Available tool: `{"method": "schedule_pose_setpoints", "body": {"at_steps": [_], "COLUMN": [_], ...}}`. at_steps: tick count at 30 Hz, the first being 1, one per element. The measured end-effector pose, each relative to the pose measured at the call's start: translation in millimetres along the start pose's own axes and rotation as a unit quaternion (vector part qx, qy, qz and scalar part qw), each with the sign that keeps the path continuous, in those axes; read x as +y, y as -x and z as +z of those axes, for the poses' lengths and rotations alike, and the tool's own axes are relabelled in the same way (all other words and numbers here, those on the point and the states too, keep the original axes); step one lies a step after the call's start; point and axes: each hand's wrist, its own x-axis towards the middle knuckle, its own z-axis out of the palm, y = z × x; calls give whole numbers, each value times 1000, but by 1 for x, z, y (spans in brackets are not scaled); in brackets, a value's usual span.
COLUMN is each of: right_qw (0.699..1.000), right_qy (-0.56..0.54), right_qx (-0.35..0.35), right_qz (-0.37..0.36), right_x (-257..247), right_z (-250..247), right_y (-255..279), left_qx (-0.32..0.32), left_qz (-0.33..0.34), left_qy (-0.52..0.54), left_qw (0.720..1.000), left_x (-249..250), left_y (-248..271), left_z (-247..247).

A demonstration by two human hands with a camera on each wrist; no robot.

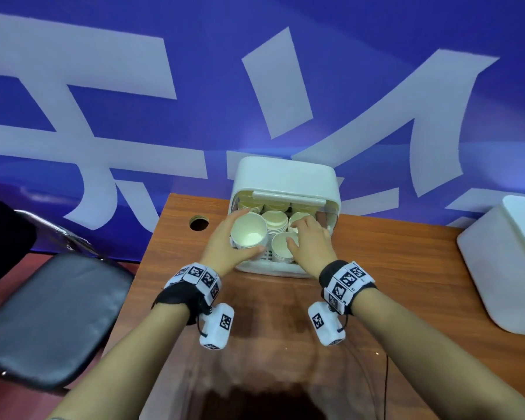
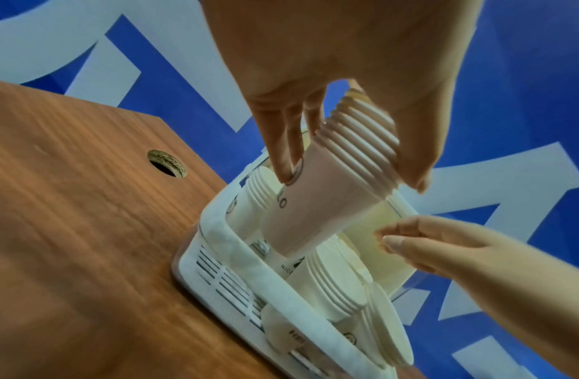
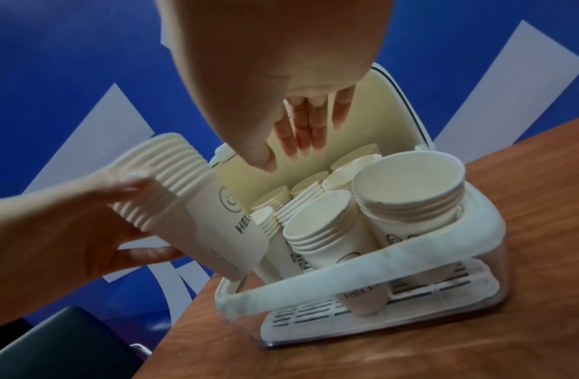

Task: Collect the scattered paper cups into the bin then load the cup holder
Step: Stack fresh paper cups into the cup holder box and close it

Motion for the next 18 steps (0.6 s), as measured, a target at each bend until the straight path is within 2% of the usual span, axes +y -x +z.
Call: {"method": "schedule_pose_setpoints", "body": {"at_steps": [5, 9, 13, 18], "right_qw": [1000, 1000, 999, 998], "right_qy": [-13, -6, -22, -38], "right_qx": [-9, -23, -41, -57], "right_qz": [-1, -11, -15, -14], "right_x": [5, 9, 12, 15], "right_z": [1, 3, 7, 10], "right_y": [1, 1, 0, -3], "left_qx": [-7, 11, -13, 16], "left_qz": [8, -23, -40, -53], "left_qy": [-74, -114, -174, -261], "left_qw": [997, 993, 984, 964], "left_x": [-4, -9, -11, -12], "left_y": [-11, -17, -19, -18], "left_z": [19, 29, 37, 42]}}
